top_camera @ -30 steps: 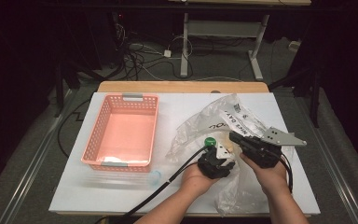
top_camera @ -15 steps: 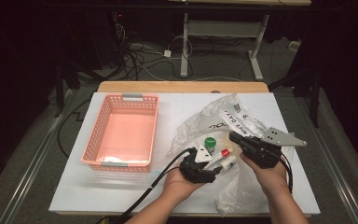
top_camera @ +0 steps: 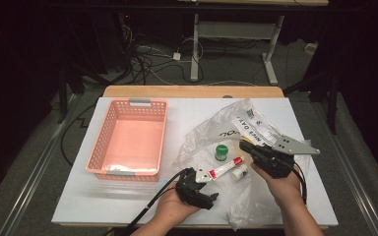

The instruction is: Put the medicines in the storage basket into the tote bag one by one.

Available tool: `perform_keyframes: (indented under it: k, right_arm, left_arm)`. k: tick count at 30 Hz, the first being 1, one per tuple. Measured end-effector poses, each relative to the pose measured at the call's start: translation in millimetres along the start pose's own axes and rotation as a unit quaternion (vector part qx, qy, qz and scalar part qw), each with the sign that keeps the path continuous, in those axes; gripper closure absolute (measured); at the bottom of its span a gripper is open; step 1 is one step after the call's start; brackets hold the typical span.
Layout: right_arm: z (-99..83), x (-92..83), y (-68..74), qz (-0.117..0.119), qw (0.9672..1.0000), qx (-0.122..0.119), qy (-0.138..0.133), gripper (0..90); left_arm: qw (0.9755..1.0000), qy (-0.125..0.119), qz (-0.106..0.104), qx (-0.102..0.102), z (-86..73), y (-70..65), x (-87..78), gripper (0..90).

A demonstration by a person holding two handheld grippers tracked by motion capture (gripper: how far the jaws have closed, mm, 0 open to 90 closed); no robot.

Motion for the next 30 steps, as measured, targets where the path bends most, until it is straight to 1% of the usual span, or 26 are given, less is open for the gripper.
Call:
perform_keyframes:
  k: [1,2,3,4,5,6,10,11,12,14,15,16,17,18,20,22,23,24,26,29,30]
  right_arm:
    - [-0.2,-0.1,-0.4,0.000,1.0000,-0.001,0.000,90.0]
    - [-0.3,-0.1,-0.4,0.000,1.0000,0.000,0.000,90.0]
    - [-0.4,0.2,-0.3,0.000,1.0000,0.000,0.000,90.0]
    - [-0.5,0.2,-0.1,-0.001,1.0000,-0.001,0.000,90.0]
    - [-0.6,0.2,0.1,-0.001,1.0000,-0.001,0.001,90.0]
    - [-0.2,0.0,0.1,-0.001,1.0000,-0.001,0.000,90.0]
    - [1.8,-1.9,0.8,-0.002,1.0000,-0.003,-0.002,90.0]
    - [2.2,-2.4,1.0,-0.002,1.0000,-0.003,-0.003,90.0]
    - [2.7,-2.6,1.2,-0.002,1.0000,-0.003,-0.004,90.0]
    - [2.7,-2.5,1.4,-0.002,1.0000,-0.003,-0.004,90.0]
    - [2.4,-2.5,1.4,-0.001,1.0000,-0.003,-0.003,90.0]
    - [2.2,-2.4,1.4,-0.001,1.0000,-0.003,-0.003,90.0]
    - [1.9,-2.5,1.3,-0.001,1.0000,-0.002,-0.003,90.0]
    - [1.6,-2.3,0.5,-0.002,1.0000,-0.003,-0.003,90.0]
    - [1.0,-2.4,-0.7,-0.002,1.0000,-0.002,-0.003,90.0]
    - [0.9,-2.6,-1.4,-0.003,1.0000,0.000,-0.003,90.0]
    - [0.8,-2.7,-1.7,-0.003,1.0000,0.001,-0.003,90.0]
    - [0.7,-2.9,-2.2,-0.003,1.0000,0.001,-0.003,90.0]
    - [1.1,-3.2,-2.9,-0.004,1.0000,0.001,-0.004,90.0]
    - [2.7,-4.0,-3.8,-0.004,1.0000,0.002,-0.007,90.0]
    - [3.2,-4.2,-4.0,-0.004,1.0000,0.003,-0.007,90.0]
  left_arm:
    - [1.0000,-0.004,0.000,0.000,0.3,-0.6,0.0,21.6]
    - [0.9999,-0.008,-0.006,0.013,0.5,-3.6,-0.5,26.7]
    - [0.9996,-0.010,-0.012,0.023,0.4,-6.3,-0.9,36.3]
    - [0.9995,-0.010,-0.013,0.027,0.3,-8.0,-0.9,44.0]
    - [0.9997,-0.013,-0.016,0.013,0.9,-7.2,-0.6,46.5]
    - [0.9997,-0.014,-0.016,0.008,0.9,-6.0,-0.9,48.8]
    - [0.9997,-0.021,-0.007,-0.014,1.4,-1.1,-1.7,63.9]
    - [0.9995,-0.023,-0.001,-0.020,1.6,0.8,-1.8,68.0]
    - [0.9995,-0.023,-0.001,-0.022,1.6,2.0,-2.1,72.5]
    - [0.9995,-0.023,0.004,-0.021,1.7,3.0,-2.2,78.3]
    - [0.9995,-0.024,0.005,-0.021,1.8,3.3,-2.2,81.1]
    - [0.9995,-0.024,0.004,-0.020,1.8,3.8,-2.3,86.4]
    - [0.9995,-0.024,0.004,-0.020,1.9,3.8,-2.2,88.8]
    - [0.9995,-0.024,0.004,-0.019,1.8,3.9,-2.4,88.9]
    - [0.9993,-0.027,-0.003,-0.026,1.7,4.6,-3.2,89.0]
    - [0.9990,-0.035,-0.002,-0.029,2.0,4.9,-4.8,89.1]
    - [0.9985,-0.046,0.000,-0.030,2.8,5.7,-6.8,89.1]
    - [0.9976,-0.060,-0.002,-0.034,3.7,6.1,-9.7,89.1]
    - [0.9956,-0.086,-0.006,-0.035,5.6,6.8,-15.1,89.1]
    - [0.9930,-0.113,-0.004,-0.036,9.2,9.9,-19.7,89.1]
    - [0.9921,-0.118,-0.006,-0.041,10.6,12.2,-21.1,89.1]
Point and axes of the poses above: each handheld gripper's, and its own axes: x roughly forward along the jaws, z roughly out of its top, y roughly to its left, the point moved 9 cm from there along x, roughly forward along the jaws, and after that the axes turned 4 degrees about -z, right-handed, at the moved point
